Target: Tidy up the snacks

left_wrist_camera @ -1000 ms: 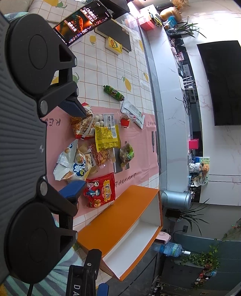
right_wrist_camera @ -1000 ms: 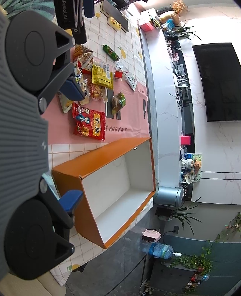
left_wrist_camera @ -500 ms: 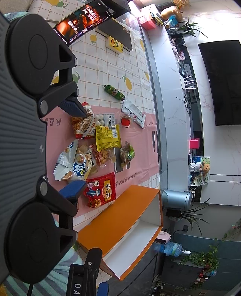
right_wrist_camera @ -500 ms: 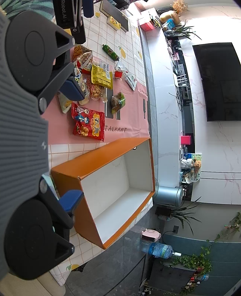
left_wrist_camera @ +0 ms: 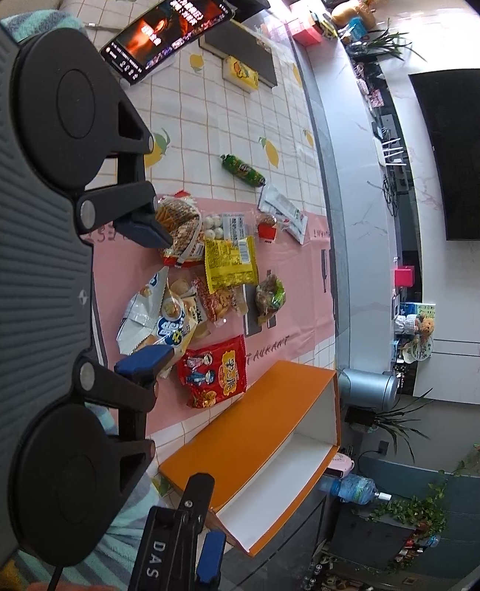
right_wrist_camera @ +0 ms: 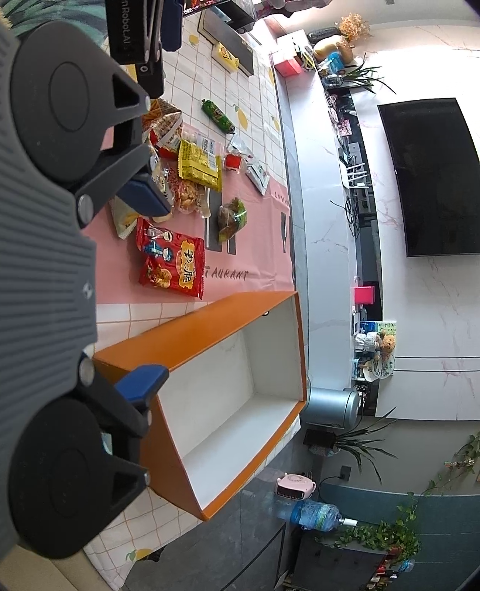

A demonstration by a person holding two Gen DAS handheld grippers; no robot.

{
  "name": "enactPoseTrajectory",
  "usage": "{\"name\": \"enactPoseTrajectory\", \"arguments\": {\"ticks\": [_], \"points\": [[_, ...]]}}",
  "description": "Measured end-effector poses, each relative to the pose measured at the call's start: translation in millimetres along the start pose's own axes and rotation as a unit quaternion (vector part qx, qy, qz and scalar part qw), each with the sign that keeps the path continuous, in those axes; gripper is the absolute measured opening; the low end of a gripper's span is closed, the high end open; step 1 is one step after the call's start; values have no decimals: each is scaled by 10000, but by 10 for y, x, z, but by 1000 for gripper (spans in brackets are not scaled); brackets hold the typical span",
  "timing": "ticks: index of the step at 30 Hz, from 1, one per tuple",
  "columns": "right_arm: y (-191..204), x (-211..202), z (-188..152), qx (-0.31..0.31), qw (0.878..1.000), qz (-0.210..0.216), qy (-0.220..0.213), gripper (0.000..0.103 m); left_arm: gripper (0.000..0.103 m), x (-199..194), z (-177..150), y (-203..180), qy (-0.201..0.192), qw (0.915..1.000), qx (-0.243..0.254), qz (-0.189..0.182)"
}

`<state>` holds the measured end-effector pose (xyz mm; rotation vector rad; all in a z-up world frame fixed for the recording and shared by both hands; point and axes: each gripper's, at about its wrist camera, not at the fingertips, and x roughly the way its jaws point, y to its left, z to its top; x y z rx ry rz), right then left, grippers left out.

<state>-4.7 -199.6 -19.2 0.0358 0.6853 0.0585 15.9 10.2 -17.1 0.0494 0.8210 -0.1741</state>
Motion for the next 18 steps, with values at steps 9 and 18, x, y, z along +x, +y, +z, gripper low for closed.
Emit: {"name": "enactPoseTrajectory", "arguments": {"ticks": [9, 18], "points": [[17, 359, -107, -56, 9985, 440, 336, 49, 63, 339, 13, 40, 484, 9958, -314, -705], [42, 898, -37, 43, 9957, 630, 671, 51, 81, 761, 165, 188, 884, 9920, -754, -497]]}}
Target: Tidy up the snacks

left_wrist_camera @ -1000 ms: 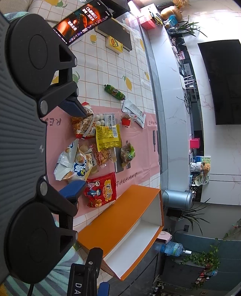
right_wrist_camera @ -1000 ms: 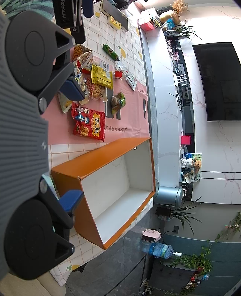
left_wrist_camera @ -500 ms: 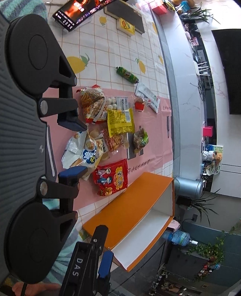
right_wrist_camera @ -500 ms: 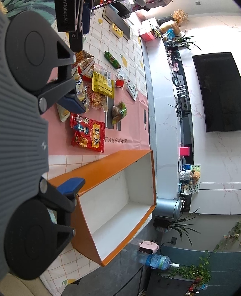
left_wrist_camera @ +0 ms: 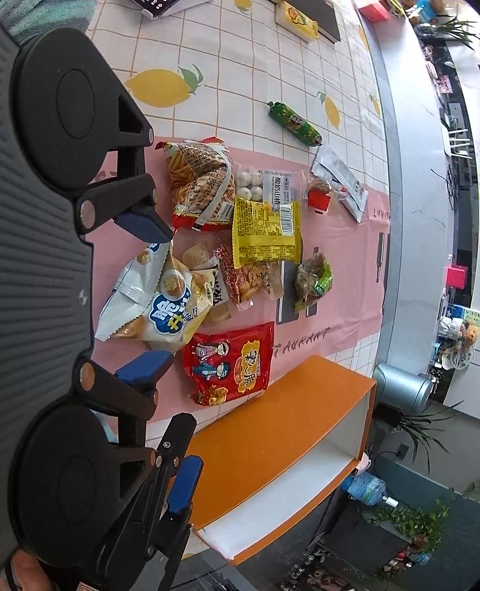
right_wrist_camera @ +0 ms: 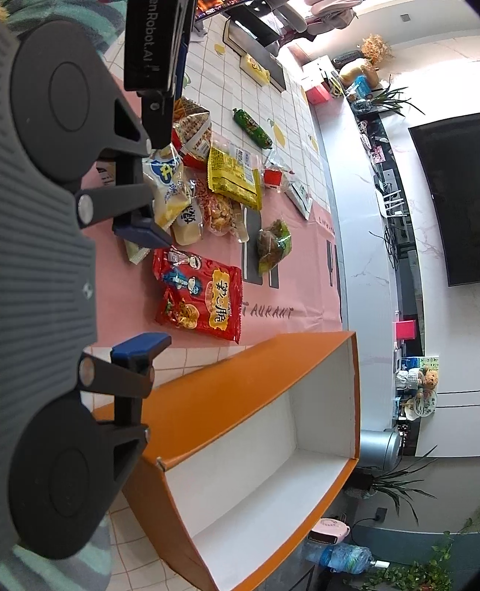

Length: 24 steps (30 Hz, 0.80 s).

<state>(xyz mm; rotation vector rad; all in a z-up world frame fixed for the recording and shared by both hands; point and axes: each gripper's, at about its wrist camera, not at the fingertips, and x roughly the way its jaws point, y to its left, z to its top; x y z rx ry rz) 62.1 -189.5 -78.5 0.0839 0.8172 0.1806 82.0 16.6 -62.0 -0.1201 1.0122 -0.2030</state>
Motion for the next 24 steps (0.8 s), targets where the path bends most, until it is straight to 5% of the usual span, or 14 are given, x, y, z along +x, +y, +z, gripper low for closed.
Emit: {"name": "enactPoseTrajectory", "arguments": {"ticks": [7, 9, 16, 24], "points": [[-13, 377, 117, 12, 9999, 104, 119, 64, 87, 280, 12, 94, 255, 9982, -521, 177], [-22, 470, 129, 24, 9999, 115, 126, 69, 94, 333, -4, 159, 226, 9967, -776, 104], [-95, 768, 174, 256, 9989, 259, 311, 75, 97, 509, 23, 303, 440, 9891, -1359, -355], [-7, 1022, 204, 171, 9988, 182, 428, 81, 76, 595, 7, 356, 603, 9833, -1559, -718]]}}
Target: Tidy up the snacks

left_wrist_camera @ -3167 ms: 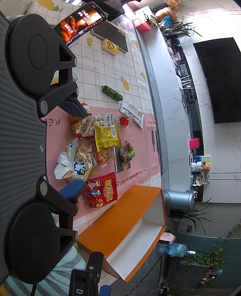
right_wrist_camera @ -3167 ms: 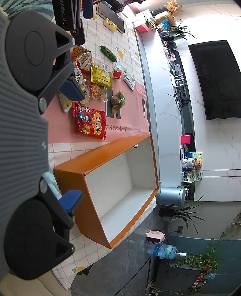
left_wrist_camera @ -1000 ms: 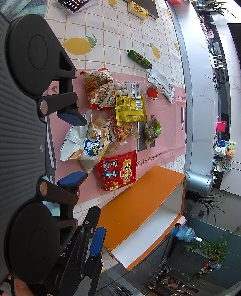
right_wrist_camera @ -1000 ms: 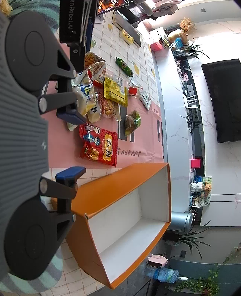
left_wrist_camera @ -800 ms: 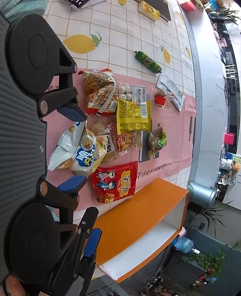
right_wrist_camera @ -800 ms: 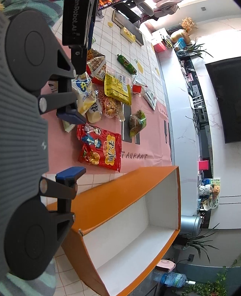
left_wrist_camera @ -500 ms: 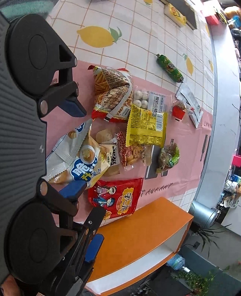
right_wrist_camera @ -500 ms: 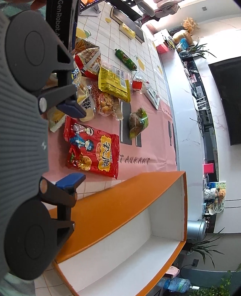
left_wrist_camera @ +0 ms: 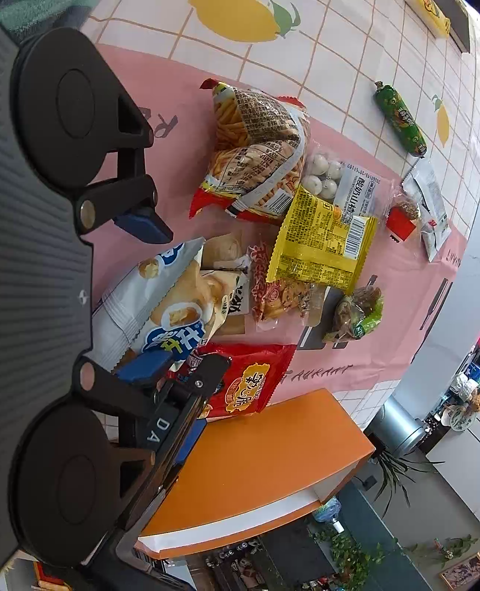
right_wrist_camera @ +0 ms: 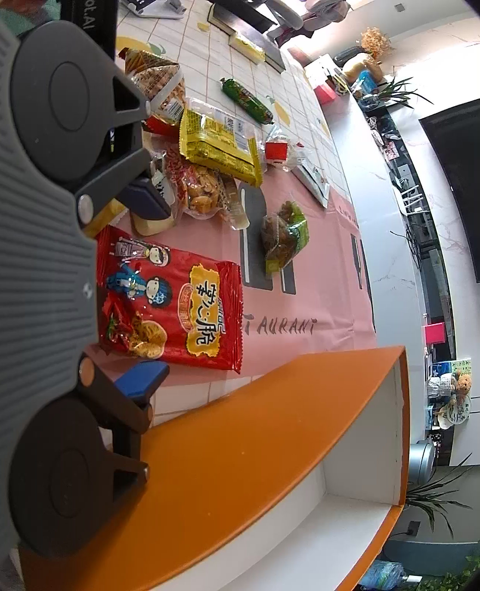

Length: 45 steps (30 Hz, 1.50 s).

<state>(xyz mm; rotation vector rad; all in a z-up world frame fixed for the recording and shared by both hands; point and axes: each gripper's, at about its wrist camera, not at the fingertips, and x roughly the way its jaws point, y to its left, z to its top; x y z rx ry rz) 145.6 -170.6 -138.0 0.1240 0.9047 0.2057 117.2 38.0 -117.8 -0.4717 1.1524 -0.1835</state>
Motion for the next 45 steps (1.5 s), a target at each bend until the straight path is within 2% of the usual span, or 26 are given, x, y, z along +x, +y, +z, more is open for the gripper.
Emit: {"name": "enactPoseTrajectory", "arguments": {"ticks": [4, 6, 8, 18, 27, 34, 40, 45], "points": [[41, 60, -23, -132, 9998, -128, 82, 82, 62, 21, -6, -17, 72, 9999, 77, 10], [37, 101, -31, -137, 9995, -206, 177, 77, 53, 70, -24, -6, 153, 9998, 86, 32], [11, 144, -39, -98, 9993, -239, 282, 73, 51, 92, -56, 15, 155, 9999, 65, 5], [-7, 59, -50, -51, 9997, -87, 217, 61, 37, -30, -107, -51, 6, 9995, 317, -44], [17, -283, -81, -125, 9997, 37, -189, 58, 35, -422, -180, -113, -492, 9976, 479, 49], [-74, -810, -62, 142, 9978, 218, -603, 58, 35, -792, -130, -241, -1008, 9925, 666, 179], [-221, -1306, 14, 313, 9930, 415, -1059, 58, 35, -1003, -148, -598, -1292, 9849, 1145, 119], [-499, -1564, 30, 419, 9911, 503, -1157, 58, 35, -1021, -161, -1004, -1363, 9767, 1660, 24]]}}
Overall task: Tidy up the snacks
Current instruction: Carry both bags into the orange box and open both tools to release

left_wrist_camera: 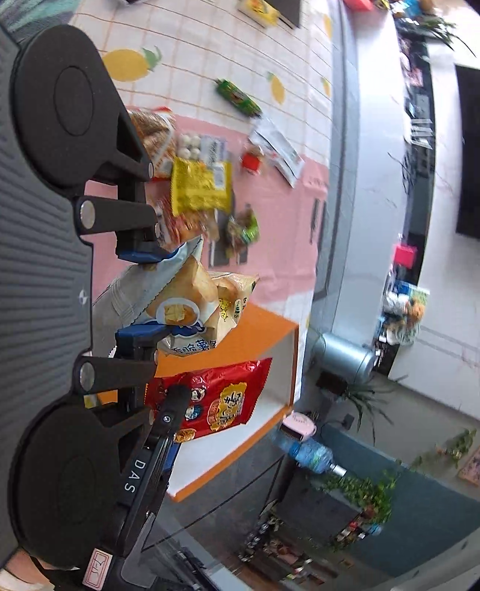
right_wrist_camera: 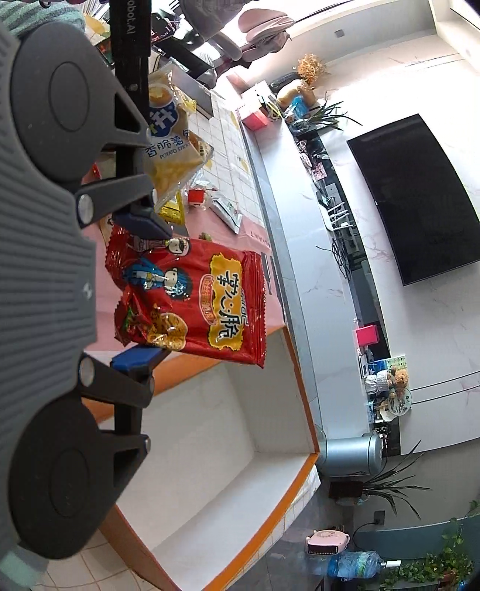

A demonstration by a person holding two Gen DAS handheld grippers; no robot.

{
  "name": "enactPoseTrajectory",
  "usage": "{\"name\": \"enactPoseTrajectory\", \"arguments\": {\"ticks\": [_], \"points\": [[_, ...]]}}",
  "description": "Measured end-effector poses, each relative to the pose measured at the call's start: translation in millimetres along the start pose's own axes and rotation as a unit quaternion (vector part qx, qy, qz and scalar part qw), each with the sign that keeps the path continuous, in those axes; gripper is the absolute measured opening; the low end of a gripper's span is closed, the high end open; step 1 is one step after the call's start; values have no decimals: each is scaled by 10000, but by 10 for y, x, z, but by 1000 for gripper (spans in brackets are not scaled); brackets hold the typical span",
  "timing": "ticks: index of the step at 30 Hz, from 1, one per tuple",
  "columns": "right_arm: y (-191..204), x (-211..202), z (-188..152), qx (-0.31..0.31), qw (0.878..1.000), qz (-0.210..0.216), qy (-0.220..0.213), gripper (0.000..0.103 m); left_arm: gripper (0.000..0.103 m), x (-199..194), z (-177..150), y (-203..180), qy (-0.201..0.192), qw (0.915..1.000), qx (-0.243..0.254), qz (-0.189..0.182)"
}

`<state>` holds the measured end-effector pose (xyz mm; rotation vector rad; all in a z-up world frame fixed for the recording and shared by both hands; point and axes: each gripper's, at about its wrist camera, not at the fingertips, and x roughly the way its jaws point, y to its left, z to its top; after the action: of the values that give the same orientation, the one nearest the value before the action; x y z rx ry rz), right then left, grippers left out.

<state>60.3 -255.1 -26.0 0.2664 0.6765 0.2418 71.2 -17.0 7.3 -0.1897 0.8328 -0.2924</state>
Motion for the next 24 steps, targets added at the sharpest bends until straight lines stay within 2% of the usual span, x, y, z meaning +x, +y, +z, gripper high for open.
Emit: {"name": "enactPoseTrajectory", "arguments": {"ticks": [7, 11, 15, 18, 20, 21, 24], "points": [[-616, -218, 305, 69, 9997, -48, 215, 58, 35, 286, 264, -655, 84, 9968, 739, -288], [-1061, -182, 515, 42, 9981, -193, 582, 58, 35, 565, 421, -1023, 346, 9921, 1145, -383], [-1446, -11, 660, 175, 9939, -166, 1073, 58, 35, 881, 543, -1325, 684, 9849, 1526, -448], [-1593, 179, 751, -138, 9890, -244, 1453, 58, 35, 1143, 595, -1510, 1035, 9752, 1911, -411], [-1640, 319, 785, -379, 9834, -167, 1766, 58, 35, 1306, 618, -1624, 1252, 9654, 2271, -271], [-1662, 381, 802, -492, 9801, -140, 1915, 58, 35, 1390, 628, -1671, 1351, 9599, 2447, -192], [-1716, 598, 845, -837, 9680, 0, 2365, 58, 35, 1657, 630, -1796, 1848, 9365, 2980, -101]]}}
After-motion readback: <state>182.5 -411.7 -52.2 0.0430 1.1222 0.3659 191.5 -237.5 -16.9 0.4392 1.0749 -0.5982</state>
